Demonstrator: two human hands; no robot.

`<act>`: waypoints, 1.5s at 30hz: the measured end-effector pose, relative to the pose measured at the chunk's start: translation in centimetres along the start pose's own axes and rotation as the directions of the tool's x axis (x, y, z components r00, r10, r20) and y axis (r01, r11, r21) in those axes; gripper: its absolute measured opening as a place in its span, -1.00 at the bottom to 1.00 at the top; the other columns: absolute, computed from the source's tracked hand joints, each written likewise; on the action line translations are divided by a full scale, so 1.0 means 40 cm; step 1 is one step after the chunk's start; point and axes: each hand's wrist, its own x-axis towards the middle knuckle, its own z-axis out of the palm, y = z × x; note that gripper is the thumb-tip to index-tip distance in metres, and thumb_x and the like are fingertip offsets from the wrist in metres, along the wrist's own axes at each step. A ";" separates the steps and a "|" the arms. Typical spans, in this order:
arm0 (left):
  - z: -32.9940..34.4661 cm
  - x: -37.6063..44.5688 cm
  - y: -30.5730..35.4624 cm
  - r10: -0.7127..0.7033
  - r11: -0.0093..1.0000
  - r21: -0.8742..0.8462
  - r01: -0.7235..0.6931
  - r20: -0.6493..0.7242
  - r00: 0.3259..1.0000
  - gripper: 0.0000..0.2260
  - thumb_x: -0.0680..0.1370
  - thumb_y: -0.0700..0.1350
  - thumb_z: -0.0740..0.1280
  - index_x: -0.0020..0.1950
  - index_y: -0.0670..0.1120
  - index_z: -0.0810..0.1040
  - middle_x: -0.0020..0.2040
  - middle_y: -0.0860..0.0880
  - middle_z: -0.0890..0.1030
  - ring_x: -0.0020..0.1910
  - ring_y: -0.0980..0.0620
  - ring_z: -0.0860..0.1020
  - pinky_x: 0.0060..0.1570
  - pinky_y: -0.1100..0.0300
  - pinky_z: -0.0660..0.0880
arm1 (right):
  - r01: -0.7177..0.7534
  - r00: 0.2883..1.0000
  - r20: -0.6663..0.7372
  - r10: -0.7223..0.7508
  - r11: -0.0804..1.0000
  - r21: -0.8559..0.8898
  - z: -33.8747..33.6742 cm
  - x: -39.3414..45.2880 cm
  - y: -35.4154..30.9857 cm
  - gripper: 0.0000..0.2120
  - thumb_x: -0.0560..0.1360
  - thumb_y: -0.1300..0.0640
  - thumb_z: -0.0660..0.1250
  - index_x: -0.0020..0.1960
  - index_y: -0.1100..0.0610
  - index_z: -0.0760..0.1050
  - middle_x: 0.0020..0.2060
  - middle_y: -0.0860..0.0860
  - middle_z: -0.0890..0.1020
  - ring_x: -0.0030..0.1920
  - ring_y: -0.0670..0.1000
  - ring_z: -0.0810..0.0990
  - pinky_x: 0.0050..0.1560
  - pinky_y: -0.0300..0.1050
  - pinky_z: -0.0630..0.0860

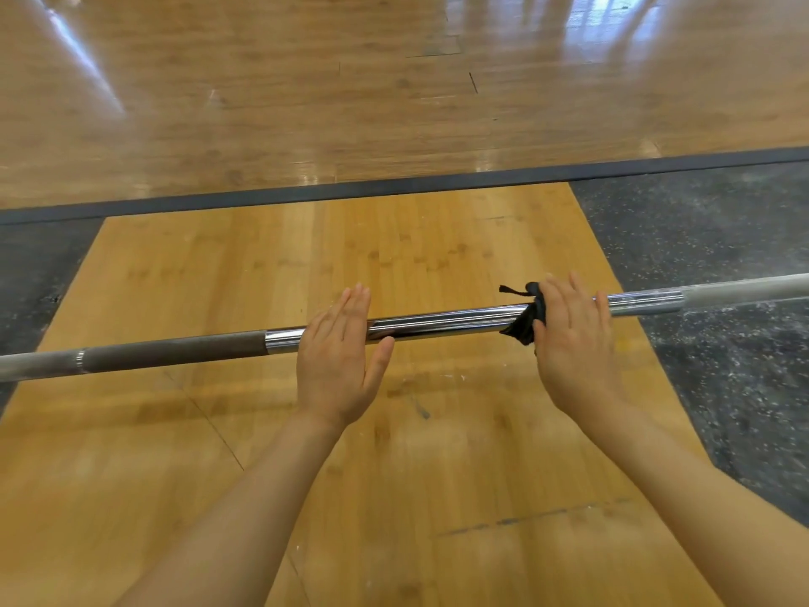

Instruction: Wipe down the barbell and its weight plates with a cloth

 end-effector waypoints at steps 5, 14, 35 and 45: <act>0.000 -0.006 0.004 -0.007 1.000 0.007 0.007 -0.002 1.000 -0.35 0.64 0.21 -0.12 0.46 -0.22 0.36 0.42 -0.15 0.43 0.43 -0.12 0.38 0.36 -0.09 0.30 | 0.072 0.996 0.041 -0.075 0.994 0.083 0.029 0.008 -0.101 -0.56 0.61 0.11 0.07 0.43 0.27 0.32 0.42 0.16 0.38 0.52 0.20 0.15 0.53 0.10 -0.08; 0.014 -0.016 -0.011 0.040 0.994 0.097 -0.042 0.018 0.999 -0.40 0.65 0.18 -0.13 0.46 -0.17 0.38 0.45 -0.11 0.39 0.47 -0.07 0.30 0.41 -0.01 0.20 | 0.150 0.988 0.047 -0.146 0.984 -0.097 0.030 0.014 -0.084 -0.54 0.60 -0.10 0.13 0.33 0.19 0.42 0.24 0.10 0.55 0.41 0.17 0.38 0.48 0.25 0.08; 0.022 0.036 -0.024 0.051 0.982 0.179 -0.058 0.041 0.998 -0.44 0.64 0.14 -0.01 0.46 -0.20 0.37 0.47 -0.14 0.37 0.49 -0.12 0.26 0.43 -0.04 0.18 | -0.069 0.987 0.142 0.074 0.997 -0.042 -0.029 0.069 0.098 -0.63 0.59 0.01 0.15 0.35 0.09 0.36 0.25 0.04 0.45 0.40 0.15 0.32 0.47 0.27 -0.05; 0.029 0.109 -0.044 0.013 0.982 0.184 -0.033 0.111 0.994 -0.42 0.66 0.17 -0.10 0.45 -0.18 0.39 0.46 -0.12 0.39 0.49 -0.09 0.26 0.42 -0.01 0.16 | -0.085 0.967 0.237 0.089 0.996 -0.026 -0.016 0.147 0.105 -0.65 0.58 -0.03 0.10 0.31 0.06 0.35 0.24 -0.01 0.46 0.43 0.10 0.26 0.48 0.25 -0.07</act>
